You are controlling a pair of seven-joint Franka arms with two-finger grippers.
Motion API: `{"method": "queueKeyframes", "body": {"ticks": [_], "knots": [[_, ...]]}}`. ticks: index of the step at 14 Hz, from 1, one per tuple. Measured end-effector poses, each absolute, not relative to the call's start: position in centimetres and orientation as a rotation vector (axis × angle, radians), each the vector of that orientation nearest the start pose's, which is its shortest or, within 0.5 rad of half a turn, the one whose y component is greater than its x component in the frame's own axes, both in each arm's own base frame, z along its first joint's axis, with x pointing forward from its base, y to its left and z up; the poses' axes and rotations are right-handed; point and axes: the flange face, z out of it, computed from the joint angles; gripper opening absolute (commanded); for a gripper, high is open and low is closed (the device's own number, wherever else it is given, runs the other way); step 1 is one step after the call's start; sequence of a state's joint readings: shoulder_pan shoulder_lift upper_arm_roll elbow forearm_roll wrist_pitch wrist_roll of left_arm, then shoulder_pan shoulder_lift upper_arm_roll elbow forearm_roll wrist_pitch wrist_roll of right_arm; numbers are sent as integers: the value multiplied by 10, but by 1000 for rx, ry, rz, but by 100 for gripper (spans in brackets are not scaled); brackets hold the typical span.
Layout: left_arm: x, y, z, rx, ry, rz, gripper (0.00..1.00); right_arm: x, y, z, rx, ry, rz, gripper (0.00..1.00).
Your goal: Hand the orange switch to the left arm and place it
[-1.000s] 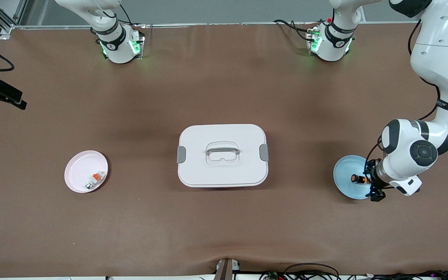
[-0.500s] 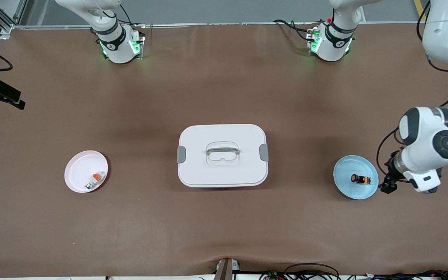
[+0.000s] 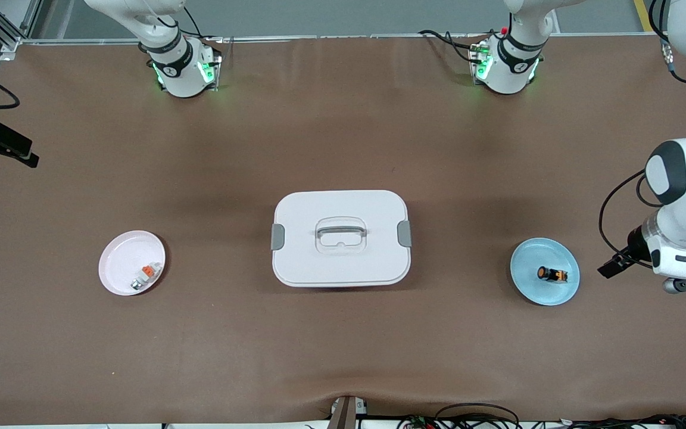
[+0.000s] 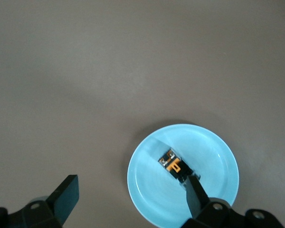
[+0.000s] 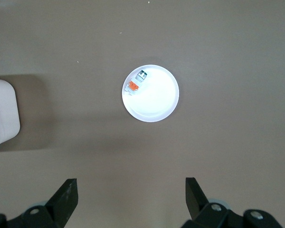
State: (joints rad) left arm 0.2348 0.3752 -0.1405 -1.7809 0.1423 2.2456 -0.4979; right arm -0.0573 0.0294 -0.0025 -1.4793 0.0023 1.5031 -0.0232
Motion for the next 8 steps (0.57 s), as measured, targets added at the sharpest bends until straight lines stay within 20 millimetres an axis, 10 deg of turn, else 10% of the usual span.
{"method": "queueKeyframes", "body": {"ticks": [8], "knots": [[637, 50, 452, -3058, -630, -320, 100, 555, -47, 644, -3137, 98, 14, 100]]}}
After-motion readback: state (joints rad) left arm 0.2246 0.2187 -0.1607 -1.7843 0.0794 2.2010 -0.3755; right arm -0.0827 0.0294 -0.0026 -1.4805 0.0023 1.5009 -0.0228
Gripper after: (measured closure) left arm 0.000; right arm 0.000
